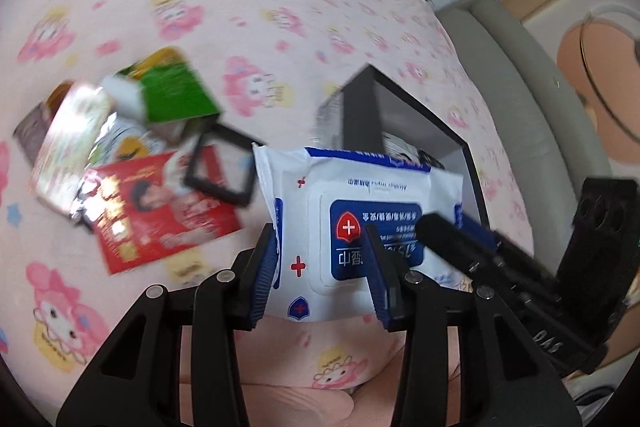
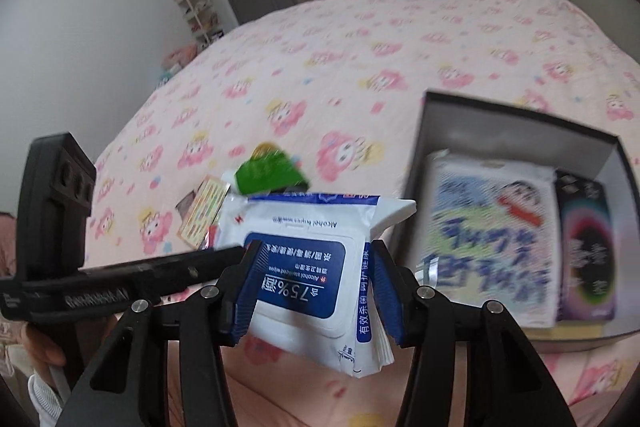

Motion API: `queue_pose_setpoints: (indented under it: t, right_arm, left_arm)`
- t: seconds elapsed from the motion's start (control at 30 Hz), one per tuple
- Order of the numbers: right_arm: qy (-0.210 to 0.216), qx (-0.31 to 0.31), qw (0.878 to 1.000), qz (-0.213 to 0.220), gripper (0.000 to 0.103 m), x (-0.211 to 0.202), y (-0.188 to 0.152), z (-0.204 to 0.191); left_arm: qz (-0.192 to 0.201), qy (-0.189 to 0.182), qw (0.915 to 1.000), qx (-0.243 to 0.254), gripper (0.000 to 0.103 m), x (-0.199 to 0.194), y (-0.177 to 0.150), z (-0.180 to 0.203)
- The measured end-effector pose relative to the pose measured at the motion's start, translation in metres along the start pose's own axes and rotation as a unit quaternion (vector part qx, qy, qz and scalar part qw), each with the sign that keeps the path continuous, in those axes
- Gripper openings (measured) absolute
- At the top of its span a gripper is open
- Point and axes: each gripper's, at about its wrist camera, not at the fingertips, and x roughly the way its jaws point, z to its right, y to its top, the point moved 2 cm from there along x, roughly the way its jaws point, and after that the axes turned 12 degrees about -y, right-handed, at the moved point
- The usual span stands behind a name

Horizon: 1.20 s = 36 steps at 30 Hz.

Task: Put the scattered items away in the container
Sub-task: 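Carry the wet-wipes pack over the open dark box and lower it, then release the wet-wipes pack onto the drawing pack and push it flat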

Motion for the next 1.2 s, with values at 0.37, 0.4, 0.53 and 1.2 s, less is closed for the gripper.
queue_pose_setpoints:
  t: [0.37, 0.4, 0.53, 1.2]
  right_arm:
    - [-0.029, 0.031, 0.998, 0.037, 0.048, -0.014, 0.031, 0.076]
    - [-0.032, 0.031, 0.998, 0.038, 0.048, -0.012, 0.034, 0.082]
    - [-0.042, 0.030, 0.998, 0.040, 0.048, -0.005, 0.045, 0.101]
    - [-0.058, 0.075, 0.994, -0.056, 0.039, 0.081, 0.023, 0.178]
  left_arm:
    - [0.004, -0.011, 0.9988, 0.047, 0.041, 0.049, 0.038, 0.066]
    - [0.002, -0.010, 0.9986, 0.051, 0.041, 0.054, 0.040, 0.069]
    - [-0.013, -0.005, 0.9981, 0.060, 0.041, 0.080, 0.053, 0.080]
    - [-0.095, 0.133, 0.9837, 0.074, 0.042, 0.189, 0.048, 0.082]
